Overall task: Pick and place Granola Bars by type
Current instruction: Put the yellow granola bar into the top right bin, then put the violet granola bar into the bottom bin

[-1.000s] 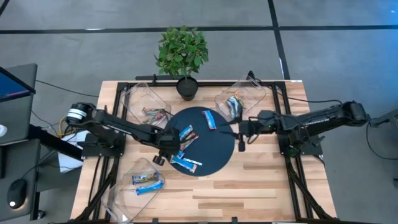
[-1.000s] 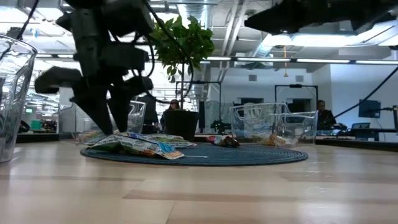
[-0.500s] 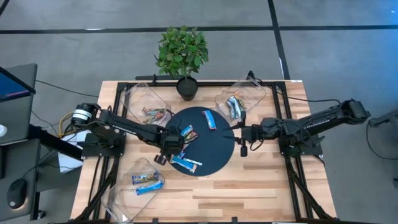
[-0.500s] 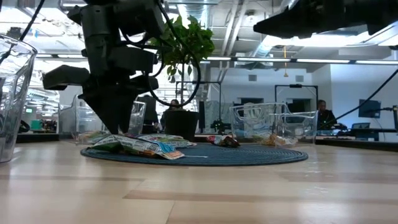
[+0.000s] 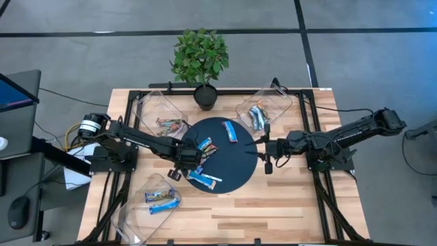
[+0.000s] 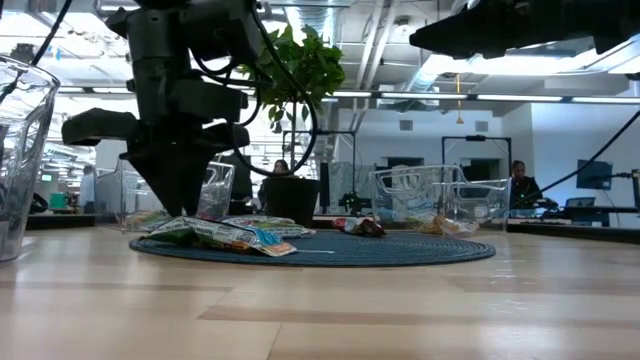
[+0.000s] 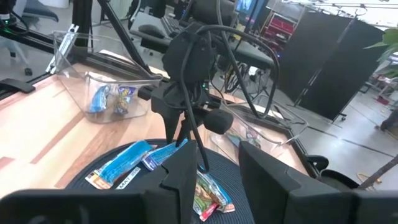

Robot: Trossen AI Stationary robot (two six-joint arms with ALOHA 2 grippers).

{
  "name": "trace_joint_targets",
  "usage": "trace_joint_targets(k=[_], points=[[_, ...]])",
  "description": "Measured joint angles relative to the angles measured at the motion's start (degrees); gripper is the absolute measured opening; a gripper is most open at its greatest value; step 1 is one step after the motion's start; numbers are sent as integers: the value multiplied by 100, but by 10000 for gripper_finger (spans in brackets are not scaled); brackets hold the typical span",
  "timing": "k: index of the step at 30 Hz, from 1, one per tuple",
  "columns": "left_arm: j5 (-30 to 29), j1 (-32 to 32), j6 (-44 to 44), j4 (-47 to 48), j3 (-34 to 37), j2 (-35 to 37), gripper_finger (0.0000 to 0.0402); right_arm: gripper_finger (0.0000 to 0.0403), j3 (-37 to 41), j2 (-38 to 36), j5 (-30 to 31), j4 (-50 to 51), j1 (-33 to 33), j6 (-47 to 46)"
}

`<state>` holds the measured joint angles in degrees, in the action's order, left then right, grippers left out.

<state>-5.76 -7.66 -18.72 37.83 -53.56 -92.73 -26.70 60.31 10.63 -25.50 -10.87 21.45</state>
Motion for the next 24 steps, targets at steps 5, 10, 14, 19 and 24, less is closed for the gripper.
trace_joint_targets(k=[5, 10, 14, 19, 24], points=[[-74, 0, 54, -4, 0, 0, 137, 113, 0, 0, -5, -3, 0, -2], [95, 3, 67, -55, 42, -22, 159, 113, 0, 4, -10, 8, 0, -47], [183, 39, -17, -336, 247, -26, 155, 113, -2, 4, -16, 12, 0, -50], [56, 53, 72, -260, 249, -26, 132, 113, -2, 96, -19, -8, 0, -44], [4, 52, 68, -263, 249, -26, 91, 113, -7, 91, -19, -29, 38, -59]])
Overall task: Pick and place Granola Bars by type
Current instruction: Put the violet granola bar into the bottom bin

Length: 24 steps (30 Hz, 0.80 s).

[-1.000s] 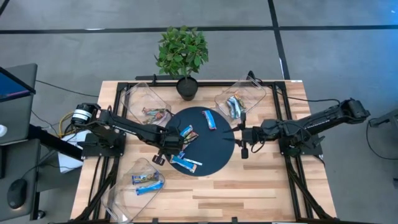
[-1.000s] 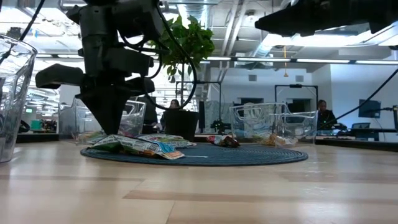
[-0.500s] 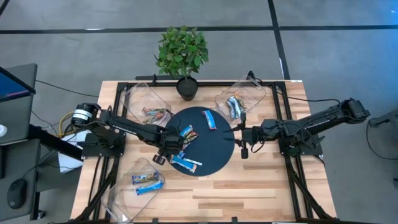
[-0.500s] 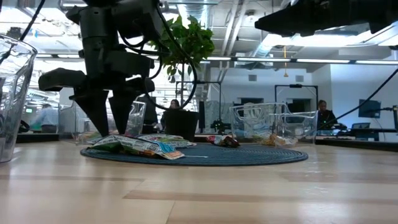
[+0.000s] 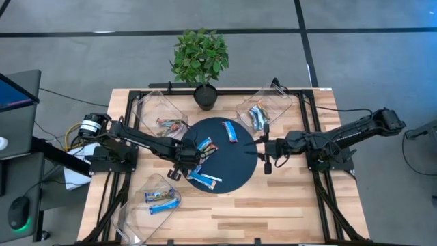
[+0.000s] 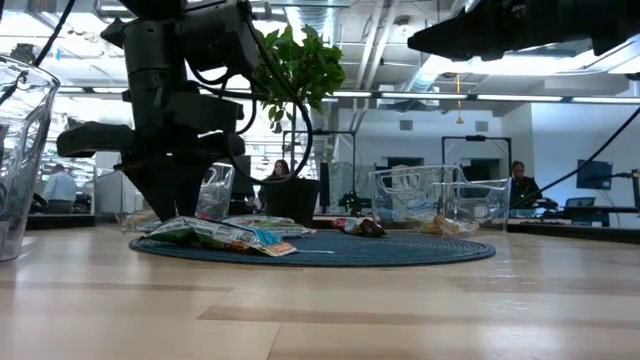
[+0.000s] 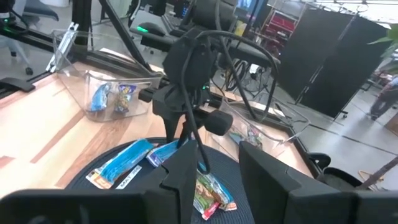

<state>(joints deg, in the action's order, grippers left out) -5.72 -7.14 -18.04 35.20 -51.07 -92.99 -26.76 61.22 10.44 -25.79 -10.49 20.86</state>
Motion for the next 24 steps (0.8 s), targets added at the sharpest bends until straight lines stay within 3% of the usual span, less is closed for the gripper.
trace_joint_targets(k=[10, 24], points=[[-99, 0, 5, 0, 0, 0, 8, 113, 0, -1, -2, 1, 1, 2], [-531, -237, 183, 670, -753, 66, 0, 113, 0, -1, -5, 89, 1, -95]])
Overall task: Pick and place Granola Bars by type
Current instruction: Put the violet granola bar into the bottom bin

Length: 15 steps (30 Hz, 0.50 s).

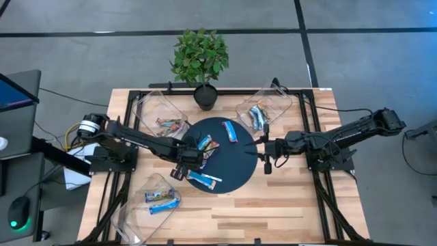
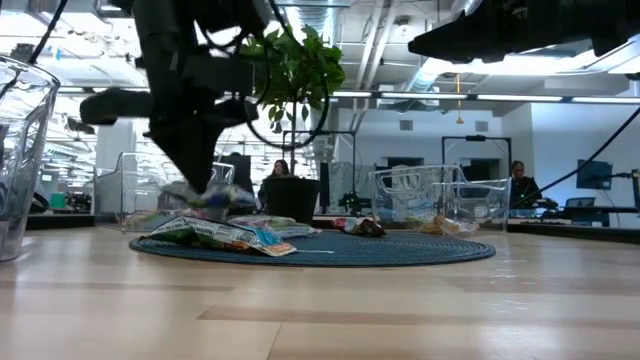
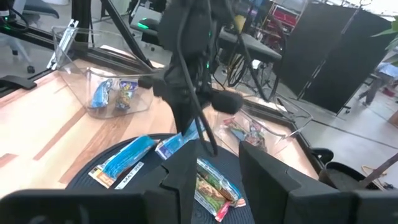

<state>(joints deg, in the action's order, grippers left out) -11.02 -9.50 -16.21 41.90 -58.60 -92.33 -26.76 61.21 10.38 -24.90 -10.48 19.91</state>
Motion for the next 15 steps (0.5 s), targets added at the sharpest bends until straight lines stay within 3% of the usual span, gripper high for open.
trace_joint_targets(k=[6, 15], points=[[-183, -244, 240, 677, -505, 0, 0, 113, 0, 0, 1, 96, 0, -110], [-455, -1074, 1367, 2627, -1234, 0, 0, 113, 0, 0, -1, 218, 0, -202]])
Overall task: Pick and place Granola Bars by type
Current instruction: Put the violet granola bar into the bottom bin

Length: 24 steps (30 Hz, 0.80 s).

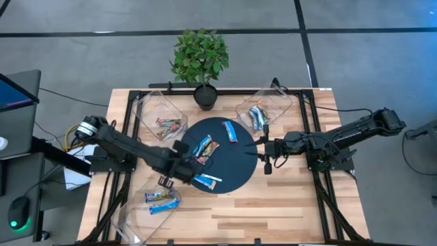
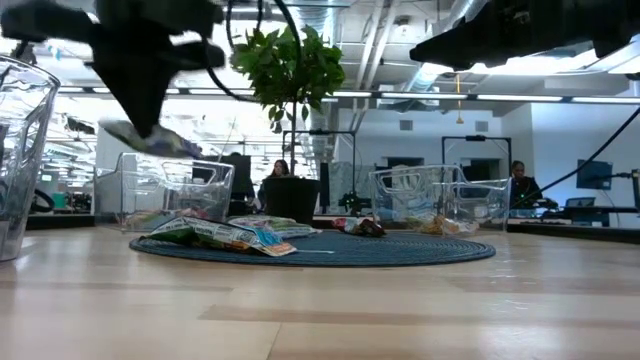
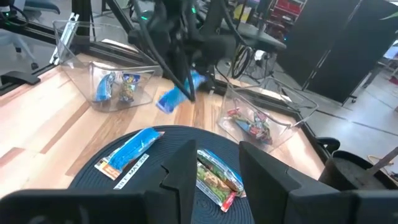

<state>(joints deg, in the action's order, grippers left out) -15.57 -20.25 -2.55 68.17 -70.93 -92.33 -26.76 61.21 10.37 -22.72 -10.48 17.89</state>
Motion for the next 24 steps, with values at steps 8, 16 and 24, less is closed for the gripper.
trace_joint_targets(k=[8, 16, 24], points=[[-678, -1156, 1558, 1157, -541, 94, 0, 113, 0, 0, 0, 0, 0, -140], [-488, -2356, 2932, 1267, -621, 211, 0, 113, 0, 0, 0, -2, 0, -142], [-173, -3078, 4107, 1028, -571, 203, 0, 113, 0, 0, 0, -4, 0, -147]])
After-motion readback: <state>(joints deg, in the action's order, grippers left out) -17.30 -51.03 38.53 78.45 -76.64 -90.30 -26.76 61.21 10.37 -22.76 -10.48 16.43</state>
